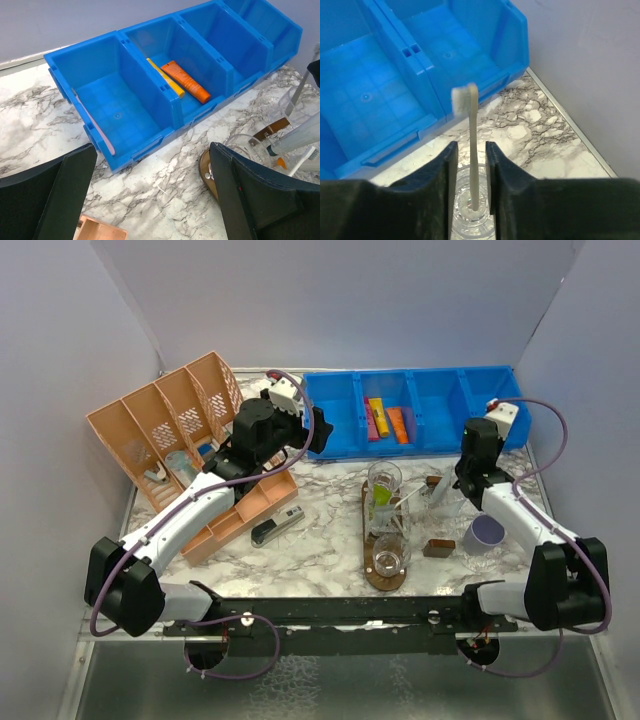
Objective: Prepare toiletry sets of a toothbrush and toothpaste on the tray
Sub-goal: Place the toothbrush in the cup.
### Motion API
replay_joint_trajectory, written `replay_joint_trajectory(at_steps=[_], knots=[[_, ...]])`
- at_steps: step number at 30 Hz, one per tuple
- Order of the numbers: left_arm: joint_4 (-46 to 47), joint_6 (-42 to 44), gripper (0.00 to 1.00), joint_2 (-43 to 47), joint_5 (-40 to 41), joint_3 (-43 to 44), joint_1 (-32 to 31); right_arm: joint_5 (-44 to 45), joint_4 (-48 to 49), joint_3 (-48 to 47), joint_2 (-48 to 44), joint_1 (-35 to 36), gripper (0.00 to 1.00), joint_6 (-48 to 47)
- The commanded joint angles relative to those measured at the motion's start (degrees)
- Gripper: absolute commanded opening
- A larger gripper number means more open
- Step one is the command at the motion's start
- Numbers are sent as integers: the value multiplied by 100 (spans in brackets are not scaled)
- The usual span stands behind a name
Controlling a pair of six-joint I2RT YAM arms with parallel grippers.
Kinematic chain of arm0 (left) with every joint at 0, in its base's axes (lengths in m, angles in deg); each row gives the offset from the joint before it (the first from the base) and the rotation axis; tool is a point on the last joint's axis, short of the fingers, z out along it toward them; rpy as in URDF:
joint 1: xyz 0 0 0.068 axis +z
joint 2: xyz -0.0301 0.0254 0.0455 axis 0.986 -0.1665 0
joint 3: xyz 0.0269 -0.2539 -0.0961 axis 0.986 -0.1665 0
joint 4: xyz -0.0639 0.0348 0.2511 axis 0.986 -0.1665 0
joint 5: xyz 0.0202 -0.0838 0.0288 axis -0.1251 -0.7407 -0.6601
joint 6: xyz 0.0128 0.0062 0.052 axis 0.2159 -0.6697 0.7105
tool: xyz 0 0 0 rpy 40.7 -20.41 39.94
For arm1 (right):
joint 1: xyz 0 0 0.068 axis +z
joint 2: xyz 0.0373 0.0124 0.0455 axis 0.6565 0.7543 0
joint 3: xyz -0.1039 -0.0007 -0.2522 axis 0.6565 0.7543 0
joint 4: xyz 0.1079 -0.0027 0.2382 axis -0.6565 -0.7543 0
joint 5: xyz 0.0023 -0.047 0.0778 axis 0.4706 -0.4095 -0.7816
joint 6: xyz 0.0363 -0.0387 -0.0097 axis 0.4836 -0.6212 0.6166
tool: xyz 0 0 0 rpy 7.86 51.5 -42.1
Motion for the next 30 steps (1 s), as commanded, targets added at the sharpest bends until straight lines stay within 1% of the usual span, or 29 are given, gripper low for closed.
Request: replay_joint_trajectory(at_steps=[1,6,9,12,15,17,19,23,27,29,30], knots=[[49,-83,99,-23,-137,74,25,-356,-20,-4,-154,-33,33,121],[52,-89,99,-48,-139,72,21,-604,-615,-325,-534,-32,43,201],[41,-98,99,-62,-168,90,25,-873,-1124,-534,-991,-30,50,229],[41,-149,99,-84,-243,111,24,-1392,-1661,-658,-1597,-35,55,239],[46,-197,99,-107,-327,109,28,-2207,-1897,-487,-2456,-30,67,163],[53,-206,99,-159,-340,115,35,-2573,-1732,-188,-3043,-30,78,135],[11,-210,99,-229,-325,146,35,-2842,-1581,-6,-3556,-30,83,192],[-183,-199,99,-444,-140,229,35,-3123,-1745,33,-4184,-30,84,206],[-724,-47,99,-972,361,614,35,-2822,-1850,211,-4485,-30,83,155],[-1016,-49,94,-1296,630,928,33,-2609,-1862,272,-4600,-30,83,206],[-1144,-111,90,-1475,727,1088,30,-2549,-1858,280,-4656,-30,83,201]])
